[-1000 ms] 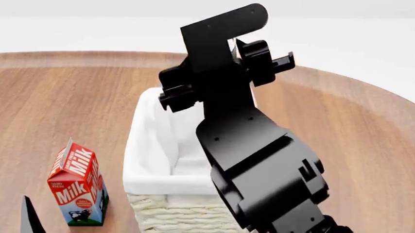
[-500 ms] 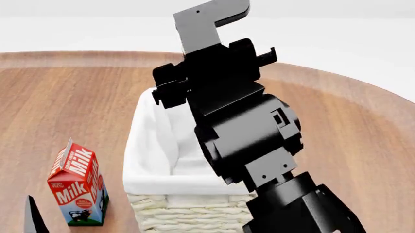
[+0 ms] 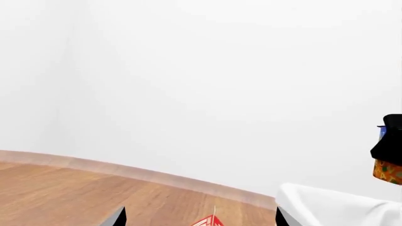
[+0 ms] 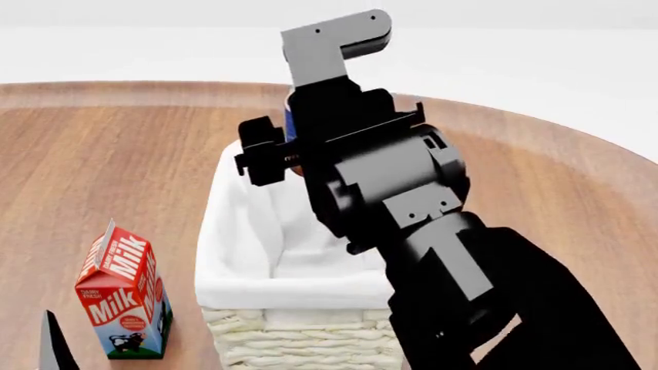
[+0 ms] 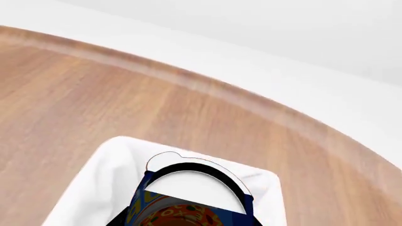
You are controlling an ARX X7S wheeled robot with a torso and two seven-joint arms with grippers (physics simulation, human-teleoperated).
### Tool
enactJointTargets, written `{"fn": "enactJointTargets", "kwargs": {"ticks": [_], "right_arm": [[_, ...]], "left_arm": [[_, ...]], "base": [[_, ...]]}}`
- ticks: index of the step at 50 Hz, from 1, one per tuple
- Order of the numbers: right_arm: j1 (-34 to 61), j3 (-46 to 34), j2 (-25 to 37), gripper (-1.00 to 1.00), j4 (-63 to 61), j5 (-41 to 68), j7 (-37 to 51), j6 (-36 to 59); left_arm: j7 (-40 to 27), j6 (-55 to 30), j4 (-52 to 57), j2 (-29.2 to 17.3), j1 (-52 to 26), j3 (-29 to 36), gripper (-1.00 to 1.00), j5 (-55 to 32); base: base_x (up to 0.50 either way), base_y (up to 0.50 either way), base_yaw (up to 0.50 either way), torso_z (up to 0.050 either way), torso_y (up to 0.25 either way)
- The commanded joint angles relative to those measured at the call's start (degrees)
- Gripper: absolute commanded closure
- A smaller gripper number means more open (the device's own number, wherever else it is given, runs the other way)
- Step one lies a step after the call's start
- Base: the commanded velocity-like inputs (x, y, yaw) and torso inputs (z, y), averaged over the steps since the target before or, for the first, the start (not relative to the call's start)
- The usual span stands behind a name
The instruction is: Pick up the alphabet soup, and put it in the basket.
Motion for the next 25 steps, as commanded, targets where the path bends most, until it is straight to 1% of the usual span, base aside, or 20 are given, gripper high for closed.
{"fn": "enactJointTargets", "kwargs": {"ticks": [1, 11, 25], "right_arm": [[3.5, -15.3, -0.2, 1.0, 4.8, 13.8, 0.2, -5.9], [3.9, -20.4, -0.2, 1.0, 5.9, 18.2, 0.0, -7.6], [2.8, -24.2, -0.2, 1.0, 5.0, 21.2, -0.3, -8.9]], "left_arm": [[0.0, 0.3, -0.1, -0.1, 0.1, 0.2, -1.0, 0.1], [-0.4, 0.3, -0.2, 0.0, 0.0, 0.3, -1.0, 0.9], [-0.9, 0.2, 0.1, -0.1, 0.2, 0.5, -1.0, 1.7]], "base": [[0.0, 0.0, 0.0, 0.0, 0.0], [0.0, 0.0, 0.0, 0.0, 0.001], [0.0, 0.0, 0.0, 0.0, 0.0]]}}
